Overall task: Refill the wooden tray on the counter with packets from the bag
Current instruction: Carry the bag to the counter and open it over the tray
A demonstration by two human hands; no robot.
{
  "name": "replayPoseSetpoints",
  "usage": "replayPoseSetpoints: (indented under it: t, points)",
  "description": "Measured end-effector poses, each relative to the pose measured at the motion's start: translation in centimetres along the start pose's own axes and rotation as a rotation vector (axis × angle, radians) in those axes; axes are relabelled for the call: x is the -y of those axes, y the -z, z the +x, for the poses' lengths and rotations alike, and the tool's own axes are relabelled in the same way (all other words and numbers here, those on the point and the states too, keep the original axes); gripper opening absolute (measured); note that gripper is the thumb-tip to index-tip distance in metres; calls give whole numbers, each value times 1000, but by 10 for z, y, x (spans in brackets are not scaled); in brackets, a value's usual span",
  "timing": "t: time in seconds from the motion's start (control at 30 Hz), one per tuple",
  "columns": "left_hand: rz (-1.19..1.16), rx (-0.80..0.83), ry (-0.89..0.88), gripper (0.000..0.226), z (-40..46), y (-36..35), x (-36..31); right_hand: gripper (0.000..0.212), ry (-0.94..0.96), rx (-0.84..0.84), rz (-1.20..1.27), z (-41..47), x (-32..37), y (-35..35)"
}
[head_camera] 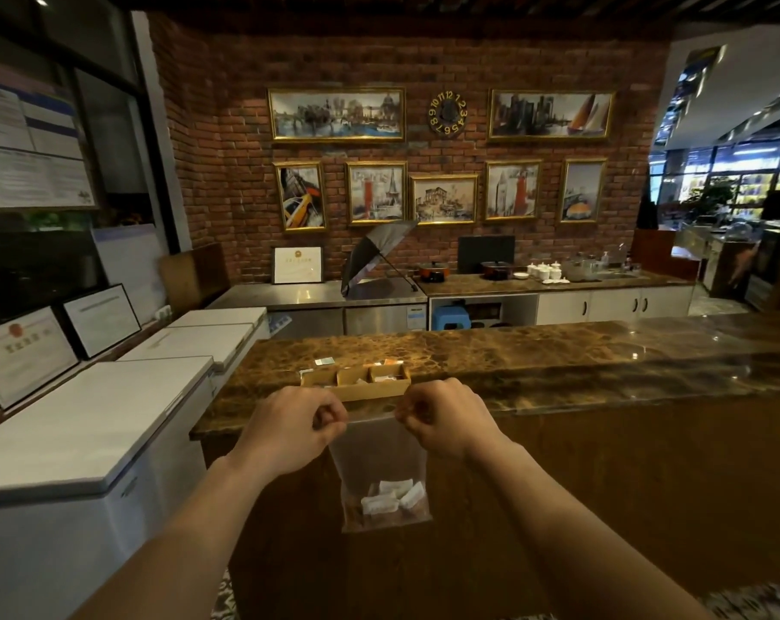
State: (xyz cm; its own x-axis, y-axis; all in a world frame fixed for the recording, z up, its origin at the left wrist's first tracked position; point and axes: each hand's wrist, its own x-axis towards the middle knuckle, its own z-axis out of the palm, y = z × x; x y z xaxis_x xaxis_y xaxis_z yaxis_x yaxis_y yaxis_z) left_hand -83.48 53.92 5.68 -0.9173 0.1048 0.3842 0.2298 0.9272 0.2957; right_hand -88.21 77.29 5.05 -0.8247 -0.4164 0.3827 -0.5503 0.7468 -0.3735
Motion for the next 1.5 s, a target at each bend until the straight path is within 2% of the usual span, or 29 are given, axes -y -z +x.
replayPoseSetpoints:
  t: [0.23,0.3,0.37,0.53,0.6,0.7,0.83,1.13,1.33,1.43,1.5]
  points:
    - [-93,75,51,10,60,-30,49,10,-26,4,0,66,-21,-37]
    - [-113,53,64,9,79,-38,70,11,-18,26,18,92,-26,-50]
    - [-46,17,41,8,99,-41,87,12,-32,36,24,116,-30,-58]
    - [-157,72,45,13,169,-48,138,11,-118,49,34,194,-43,-89]
    - [-167,51,5,12,197,-50,160,8,-107,34,21,224,-48,-101]
    - [-174,107,28,11,233,-55,183,8,-89,24,9,259,-56,-112]
    - [-117,37,22,11,272,-71,210,11,-81,3,-9,300,-70,-128]
    - [-99,81,74,9,351,-113,231,13,-129,61,39,380,-127,-150]
    - [-103,213,43,11,415,-128,209,11,-78,122,103,427,-178,-148]
    - [-61,222,48,10,444,-137,200,7,-57,153,180,450,-202,-147]
    - [-39,205,59,9,458,-145,196,16,-43,174,218,464,-216,-145]
